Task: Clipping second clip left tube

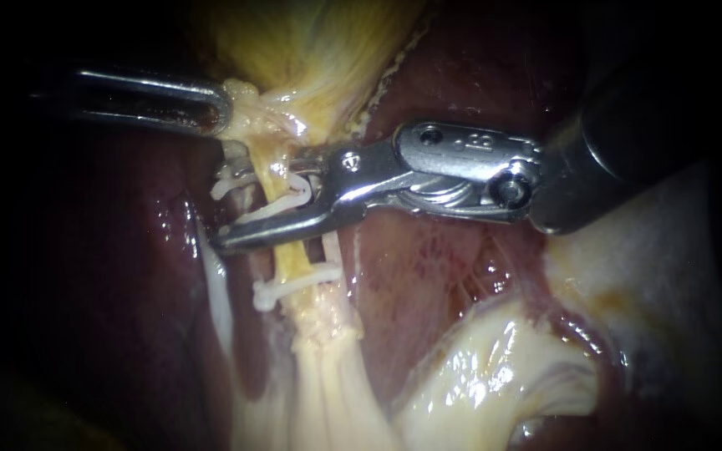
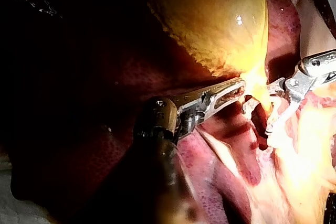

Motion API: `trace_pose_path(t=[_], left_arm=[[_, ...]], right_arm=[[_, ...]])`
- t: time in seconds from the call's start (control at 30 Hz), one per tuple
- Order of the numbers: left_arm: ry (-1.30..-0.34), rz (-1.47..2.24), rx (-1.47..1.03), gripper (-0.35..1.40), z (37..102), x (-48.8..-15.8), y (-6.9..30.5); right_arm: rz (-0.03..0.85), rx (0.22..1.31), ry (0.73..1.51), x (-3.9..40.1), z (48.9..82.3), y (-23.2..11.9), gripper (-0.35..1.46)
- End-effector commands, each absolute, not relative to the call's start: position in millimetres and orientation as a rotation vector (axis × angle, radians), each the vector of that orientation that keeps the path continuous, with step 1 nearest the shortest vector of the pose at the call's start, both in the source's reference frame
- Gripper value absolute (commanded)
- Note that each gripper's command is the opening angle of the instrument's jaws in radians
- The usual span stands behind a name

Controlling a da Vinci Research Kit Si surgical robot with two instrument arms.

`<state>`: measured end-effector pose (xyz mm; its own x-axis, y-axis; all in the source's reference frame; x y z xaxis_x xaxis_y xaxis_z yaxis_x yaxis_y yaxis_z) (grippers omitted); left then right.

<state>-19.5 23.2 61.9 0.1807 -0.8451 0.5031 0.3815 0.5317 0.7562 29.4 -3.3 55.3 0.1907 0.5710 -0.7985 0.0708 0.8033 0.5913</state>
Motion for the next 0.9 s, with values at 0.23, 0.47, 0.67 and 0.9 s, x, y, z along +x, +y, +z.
trace_pose_path(t=[0.23, 0.47, 0.67, 0.9], left_arm=[[-1.063, -0.925, 0.529, -0.35, 62.0, -19.5, 23.2], [-1.064, -0.925, 0.529, -0.35, 62.1, -19.5, 23.2], [-1.064, -0.924, 0.529, -0.35, 62.1, -19.4, 23.2], [-1.064, -0.924, 0.528, -0.35, 62.1, -19.3, 23.1]], right_arm=[[0.354, 0.606, 1.353, 29.0, 55.2, -3.8, 0.45], [0.348, 0.743, 1.302, 28.6, 54.8, -5.6, 0.46], [0.367, 0.800, 1.284, 28.5, 54.6, -7.7, 0.48], [0.377, 0.878, 1.283, 27.8, 53.6, -9.3, 0.48]])
